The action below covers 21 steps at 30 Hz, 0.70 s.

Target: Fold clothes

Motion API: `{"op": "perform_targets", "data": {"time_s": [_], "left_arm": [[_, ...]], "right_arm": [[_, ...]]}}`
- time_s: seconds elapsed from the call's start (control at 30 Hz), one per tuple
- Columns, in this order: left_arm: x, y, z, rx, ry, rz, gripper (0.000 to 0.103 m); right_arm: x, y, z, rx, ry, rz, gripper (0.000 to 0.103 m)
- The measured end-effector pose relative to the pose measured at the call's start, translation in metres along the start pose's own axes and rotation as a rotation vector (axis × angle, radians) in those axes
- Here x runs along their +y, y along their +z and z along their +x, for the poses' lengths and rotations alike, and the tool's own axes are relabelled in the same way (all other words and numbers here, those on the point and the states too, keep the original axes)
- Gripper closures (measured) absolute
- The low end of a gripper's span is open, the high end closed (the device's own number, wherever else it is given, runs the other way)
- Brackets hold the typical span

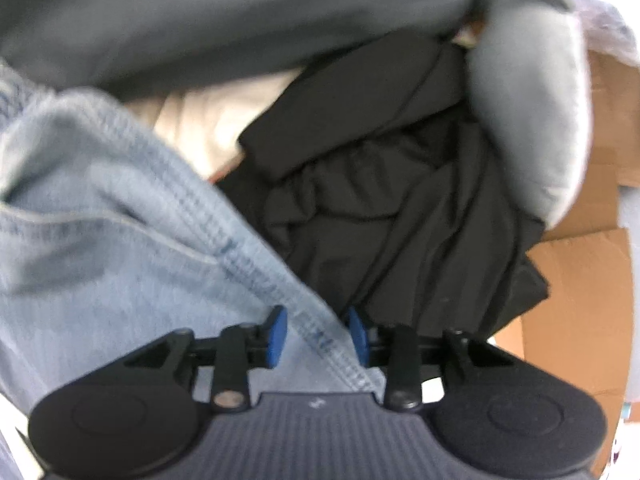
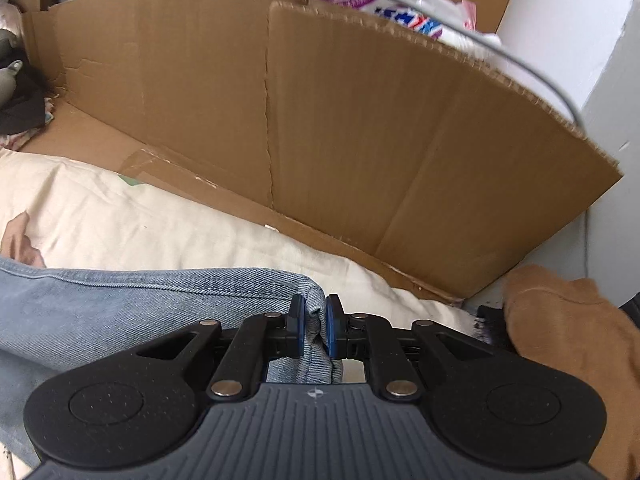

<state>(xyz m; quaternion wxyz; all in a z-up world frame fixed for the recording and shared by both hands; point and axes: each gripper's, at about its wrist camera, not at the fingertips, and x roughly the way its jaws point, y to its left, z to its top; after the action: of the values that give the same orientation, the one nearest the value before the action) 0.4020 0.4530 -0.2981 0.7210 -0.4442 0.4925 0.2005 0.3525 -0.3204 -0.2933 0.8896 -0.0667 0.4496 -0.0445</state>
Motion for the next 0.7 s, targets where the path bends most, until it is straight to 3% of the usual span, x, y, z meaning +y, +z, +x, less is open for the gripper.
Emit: {"op": "perform_targets", "data": {"time_s": [0.17, 0.23, 0.33, 0.37, 0.4, 0.43, 0.7], "left_arm": [[0.002, 0.003, 0.016, 0.015, 0.033, -0.074, 0.063], [0.002, 0.003, 0.019, 0.011, 0.044, -0.093, 0.077], [0.0, 0.001, 0.017, -0.005, 0.058, -0.092, 0.089], [0.0, 0.001, 0.015, -0.01, 0.051, -0.094, 0.09], [-0.001, 0.0, 0.011, -0.02, 0.041, -0.09, 0.099], [-0.002, -0.002, 0.007, -0.036, 0.028, -0.08, 0.103], [0.001, -0.013, -0.016, -0.082, -0.023, -0.061, 0.103]], "right_arm": [[0.0, -0.003, 0.018, 0.017, 0.011, 0.001, 0.094], [0.0, -0.004, 0.024, 0.02, 0.013, -0.001, 0.094], [-0.001, -0.004, 0.026, 0.013, 0.014, -0.006, 0.094], [-0.002, -0.002, 0.025, 0.011, 0.014, -0.006, 0.094], [-0.002, -0.002, 0.023, 0.007, 0.011, -0.007, 0.094], [-0.003, -0.002, 0.022, 0.0, 0.008, -0.007, 0.094], [-0.002, 0.002, 0.004, -0.064, -0.023, -0.001, 0.094]]}}
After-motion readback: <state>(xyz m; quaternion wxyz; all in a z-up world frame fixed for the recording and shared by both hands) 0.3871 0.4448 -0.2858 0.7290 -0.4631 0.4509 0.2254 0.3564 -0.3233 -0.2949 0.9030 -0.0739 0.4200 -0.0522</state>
